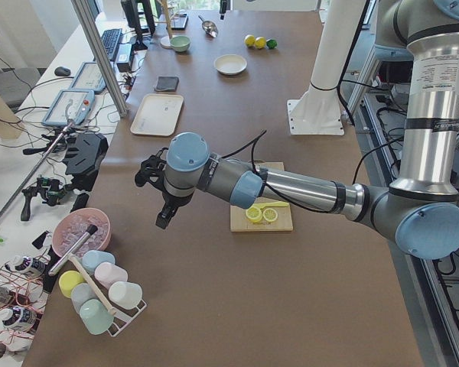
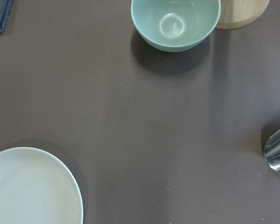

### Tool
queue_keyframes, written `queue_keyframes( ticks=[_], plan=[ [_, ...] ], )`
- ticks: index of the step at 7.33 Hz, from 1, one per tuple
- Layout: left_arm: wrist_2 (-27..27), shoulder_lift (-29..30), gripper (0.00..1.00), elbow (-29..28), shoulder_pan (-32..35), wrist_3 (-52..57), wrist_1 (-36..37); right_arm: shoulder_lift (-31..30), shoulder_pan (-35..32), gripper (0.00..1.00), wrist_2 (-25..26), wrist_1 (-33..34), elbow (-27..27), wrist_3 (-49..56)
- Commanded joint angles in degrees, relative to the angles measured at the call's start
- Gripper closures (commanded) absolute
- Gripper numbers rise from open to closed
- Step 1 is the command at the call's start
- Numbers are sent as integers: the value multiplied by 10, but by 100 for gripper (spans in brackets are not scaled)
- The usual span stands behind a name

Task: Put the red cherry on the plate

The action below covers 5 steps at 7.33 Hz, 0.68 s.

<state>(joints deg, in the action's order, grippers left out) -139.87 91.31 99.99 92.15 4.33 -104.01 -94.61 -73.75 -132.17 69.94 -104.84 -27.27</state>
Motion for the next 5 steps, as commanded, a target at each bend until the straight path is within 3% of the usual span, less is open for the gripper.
queue_keyframes(
  ticks=[1, 3, 5],
  plan=[
    [4, 4, 2, -3, -18, -1, -5, 21, 85, 0, 45, -3, 2, -111],
    [4, 5, 2, -1, -25, -2, -5, 22, 188, 2, 105, -109, 39, -229],
    [4, 5, 2, -2, -25, -2, -6, 16, 214, 6, 107, -194, 82, -253]
  ],
)
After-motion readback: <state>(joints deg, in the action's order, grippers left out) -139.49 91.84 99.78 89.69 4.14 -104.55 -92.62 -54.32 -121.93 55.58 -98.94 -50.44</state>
